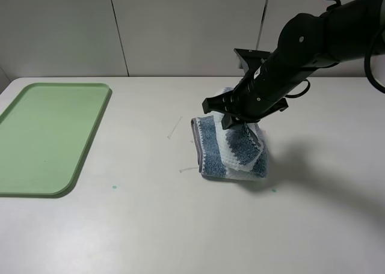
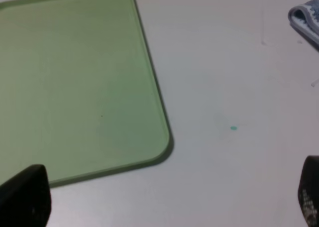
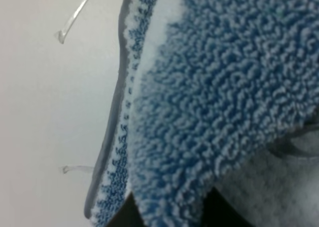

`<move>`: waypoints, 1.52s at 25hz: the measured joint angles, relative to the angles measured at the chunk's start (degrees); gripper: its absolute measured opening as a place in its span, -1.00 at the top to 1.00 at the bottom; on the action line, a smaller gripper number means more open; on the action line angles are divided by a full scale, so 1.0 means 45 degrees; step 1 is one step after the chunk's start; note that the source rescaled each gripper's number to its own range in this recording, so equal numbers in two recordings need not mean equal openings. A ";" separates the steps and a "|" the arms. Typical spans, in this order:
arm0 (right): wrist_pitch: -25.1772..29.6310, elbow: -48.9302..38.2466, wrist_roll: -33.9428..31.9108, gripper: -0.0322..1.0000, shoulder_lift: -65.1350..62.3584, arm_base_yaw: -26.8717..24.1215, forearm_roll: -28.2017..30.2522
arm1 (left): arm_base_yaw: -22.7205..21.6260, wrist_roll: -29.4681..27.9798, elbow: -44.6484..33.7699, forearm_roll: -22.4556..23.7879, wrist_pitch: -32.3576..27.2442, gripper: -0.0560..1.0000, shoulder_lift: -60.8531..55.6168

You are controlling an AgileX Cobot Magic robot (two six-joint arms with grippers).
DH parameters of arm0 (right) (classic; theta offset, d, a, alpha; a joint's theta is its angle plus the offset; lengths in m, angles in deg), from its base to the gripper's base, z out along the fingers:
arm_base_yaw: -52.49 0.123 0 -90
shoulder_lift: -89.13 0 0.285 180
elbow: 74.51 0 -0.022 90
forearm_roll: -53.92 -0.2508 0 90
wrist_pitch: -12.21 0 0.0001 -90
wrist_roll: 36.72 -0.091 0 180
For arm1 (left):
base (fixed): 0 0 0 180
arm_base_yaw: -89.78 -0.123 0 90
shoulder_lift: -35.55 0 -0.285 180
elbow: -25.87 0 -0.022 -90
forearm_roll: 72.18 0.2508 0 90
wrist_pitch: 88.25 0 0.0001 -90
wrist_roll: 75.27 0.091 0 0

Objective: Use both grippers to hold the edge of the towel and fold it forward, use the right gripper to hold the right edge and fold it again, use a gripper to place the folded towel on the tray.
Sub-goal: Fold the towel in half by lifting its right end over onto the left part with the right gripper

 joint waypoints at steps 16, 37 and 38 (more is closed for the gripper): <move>-0.0259 -0.0013 0.0391 -0.62 0.0028 0.0000 0.0256 | 0.0000 0.0000 0.0000 0.0000 0.0000 -1.00 0.0000; -0.0214 -0.0013 0.0425 -1.00 -0.1736 0.0000 0.0348 | 0.0000 0.0000 0.0000 0.0000 0.0000 -1.00 0.0000; -0.0198 -0.0013 0.0425 -1.00 -0.1937 0.0000 0.0398 | 0.0000 0.0000 0.0000 0.0000 0.0000 -1.00 0.0000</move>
